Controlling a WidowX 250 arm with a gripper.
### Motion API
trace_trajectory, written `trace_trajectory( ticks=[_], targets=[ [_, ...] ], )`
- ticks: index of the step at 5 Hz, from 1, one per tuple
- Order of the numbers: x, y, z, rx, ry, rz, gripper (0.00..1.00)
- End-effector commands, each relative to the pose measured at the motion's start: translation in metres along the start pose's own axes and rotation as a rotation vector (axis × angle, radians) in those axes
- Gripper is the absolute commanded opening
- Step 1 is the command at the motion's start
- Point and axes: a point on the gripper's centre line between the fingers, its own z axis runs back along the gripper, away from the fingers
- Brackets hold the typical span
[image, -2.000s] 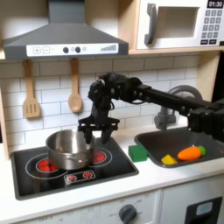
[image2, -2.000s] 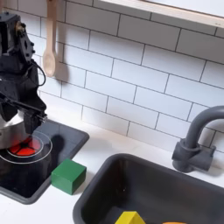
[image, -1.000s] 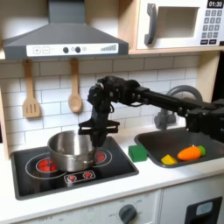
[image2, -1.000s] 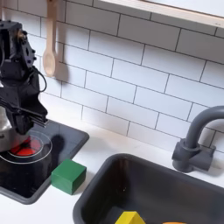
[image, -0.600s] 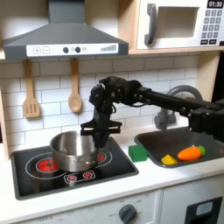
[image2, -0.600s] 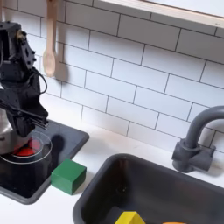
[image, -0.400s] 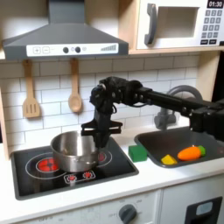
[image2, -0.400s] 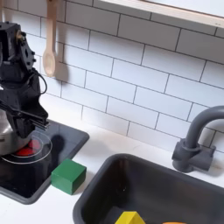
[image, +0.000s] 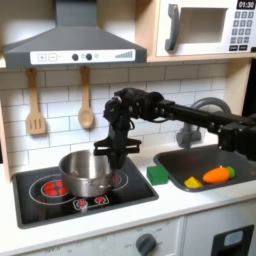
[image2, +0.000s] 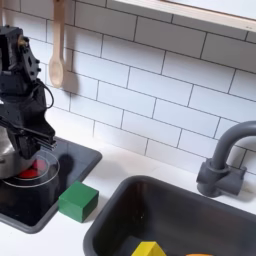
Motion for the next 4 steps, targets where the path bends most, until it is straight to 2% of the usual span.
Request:
trace_trajectory(
  ticks=[1, 3, 4],
  targets=[
    [-0.003, -0.007, 0.0, -0.016, 0.004, -0.01, 0.0],
    [-0.003, -0.017, 0.0, -0.032, 0.006, -0.038, 0.0],
    [-0.003, -0.015, 0.001, -0.027, 0.001, -0.037, 0.0]
  ],
)
